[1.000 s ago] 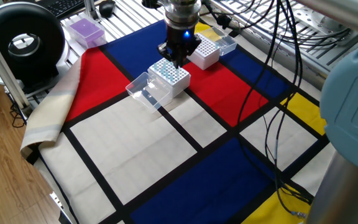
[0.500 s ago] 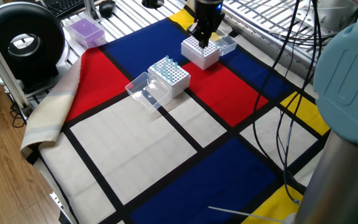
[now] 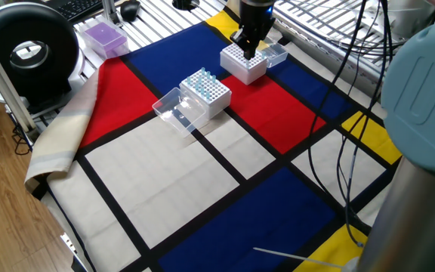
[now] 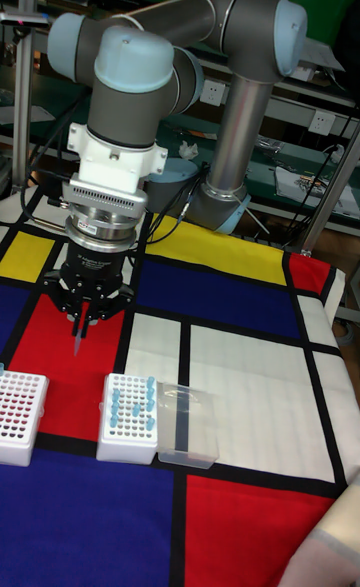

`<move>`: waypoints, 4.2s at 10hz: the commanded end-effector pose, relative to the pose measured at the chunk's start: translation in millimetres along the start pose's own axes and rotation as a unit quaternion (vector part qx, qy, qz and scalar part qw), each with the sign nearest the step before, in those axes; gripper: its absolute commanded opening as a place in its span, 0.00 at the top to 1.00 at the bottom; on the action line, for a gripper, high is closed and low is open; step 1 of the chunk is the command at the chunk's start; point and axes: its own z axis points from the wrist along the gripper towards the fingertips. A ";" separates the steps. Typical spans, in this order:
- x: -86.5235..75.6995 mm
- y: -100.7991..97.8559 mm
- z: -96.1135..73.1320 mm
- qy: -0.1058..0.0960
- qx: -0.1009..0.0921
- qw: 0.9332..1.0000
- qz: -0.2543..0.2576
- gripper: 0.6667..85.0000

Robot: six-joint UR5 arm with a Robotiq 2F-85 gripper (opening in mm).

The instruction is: Transfer all medium pipette tips from one holder to another

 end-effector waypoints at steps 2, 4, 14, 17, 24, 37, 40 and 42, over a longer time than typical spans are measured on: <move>-1.2 -13.1 -0.5 -0.004 0.021 0.996 0.083 0.94; -2.9 -22.1 -1.0 -0.009 0.038 0.996 0.083 0.95; -31.9 -57.3 -1.6 -0.017 0.034 0.998 0.057 0.95; -35.2 -48.9 -3.5 -0.022 0.027 0.997 0.067 0.95; -46.3 -32.9 1.7 -0.028 0.019 0.997 0.075 0.95; -53.4 -30.7 15.8 -0.039 0.024 0.996 0.076 0.96; -49.1 -31.9 18.5 -0.039 0.025 0.996 0.074 0.96; -45.9 -33.0 18.6 -0.040 0.026 0.996 0.073 0.96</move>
